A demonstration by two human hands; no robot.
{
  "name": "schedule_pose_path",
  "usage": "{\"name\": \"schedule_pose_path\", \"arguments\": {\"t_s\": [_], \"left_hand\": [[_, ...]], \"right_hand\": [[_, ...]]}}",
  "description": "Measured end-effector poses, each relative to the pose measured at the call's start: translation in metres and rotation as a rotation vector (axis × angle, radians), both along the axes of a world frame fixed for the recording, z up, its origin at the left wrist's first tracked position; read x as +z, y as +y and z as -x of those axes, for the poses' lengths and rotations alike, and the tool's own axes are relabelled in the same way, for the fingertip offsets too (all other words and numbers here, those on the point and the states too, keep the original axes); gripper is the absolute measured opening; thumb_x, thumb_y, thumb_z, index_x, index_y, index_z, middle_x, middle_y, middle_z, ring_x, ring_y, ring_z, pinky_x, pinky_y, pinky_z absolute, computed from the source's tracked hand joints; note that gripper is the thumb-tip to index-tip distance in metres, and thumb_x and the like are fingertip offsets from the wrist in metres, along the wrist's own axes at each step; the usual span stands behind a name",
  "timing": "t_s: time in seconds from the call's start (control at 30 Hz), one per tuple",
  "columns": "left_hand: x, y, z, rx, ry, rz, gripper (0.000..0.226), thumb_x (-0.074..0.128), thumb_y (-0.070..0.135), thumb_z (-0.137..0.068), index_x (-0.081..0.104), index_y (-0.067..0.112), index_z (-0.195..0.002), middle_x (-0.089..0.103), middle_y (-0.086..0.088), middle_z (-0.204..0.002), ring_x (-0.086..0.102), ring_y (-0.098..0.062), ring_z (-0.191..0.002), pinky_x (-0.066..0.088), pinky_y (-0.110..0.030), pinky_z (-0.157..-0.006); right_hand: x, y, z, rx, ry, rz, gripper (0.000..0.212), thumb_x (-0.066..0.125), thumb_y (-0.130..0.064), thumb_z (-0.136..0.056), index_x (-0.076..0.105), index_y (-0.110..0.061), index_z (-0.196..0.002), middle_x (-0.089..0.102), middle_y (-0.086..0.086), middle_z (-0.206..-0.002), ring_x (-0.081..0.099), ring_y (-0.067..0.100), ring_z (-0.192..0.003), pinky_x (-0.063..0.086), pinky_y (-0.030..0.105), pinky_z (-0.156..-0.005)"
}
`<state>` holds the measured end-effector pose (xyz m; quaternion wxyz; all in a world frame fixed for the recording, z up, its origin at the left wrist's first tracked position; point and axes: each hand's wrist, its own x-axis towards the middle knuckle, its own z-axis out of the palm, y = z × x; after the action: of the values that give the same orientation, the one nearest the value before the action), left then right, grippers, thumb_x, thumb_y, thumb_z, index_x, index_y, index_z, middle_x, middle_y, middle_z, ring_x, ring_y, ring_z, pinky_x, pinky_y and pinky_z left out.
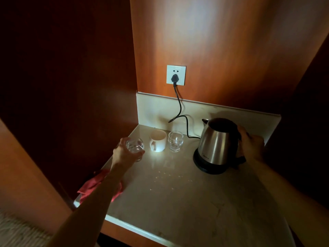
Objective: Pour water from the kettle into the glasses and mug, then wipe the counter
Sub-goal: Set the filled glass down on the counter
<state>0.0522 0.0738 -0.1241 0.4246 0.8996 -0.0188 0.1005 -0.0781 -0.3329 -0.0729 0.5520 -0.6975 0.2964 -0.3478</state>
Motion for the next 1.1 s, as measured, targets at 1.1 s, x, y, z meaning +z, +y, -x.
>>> {"name": "schedule_pose_path", "arguments": {"t_s": [1.1], "left_hand": [[0.010, -0.041, -0.053, -0.166, -0.132, -0.219, 0.097, 0.087, 0.043, -0.068, 0.042, 0.003, -0.144, 0.052, -0.015, -0.137, 0.045, -0.034, -0.131, 0.039, -0.043, -0.110]], "right_hand": [[-0.034, 0.005, -0.004, -0.017, -0.036, -0.094, 0.093, 0.068, -0.094, -0.057, 0.072, -0.002, -0.076, 0.071, -0.007, -0.059, 0.068, 0.004, -0.055, 0.053, 0.027, -0.058]]}}
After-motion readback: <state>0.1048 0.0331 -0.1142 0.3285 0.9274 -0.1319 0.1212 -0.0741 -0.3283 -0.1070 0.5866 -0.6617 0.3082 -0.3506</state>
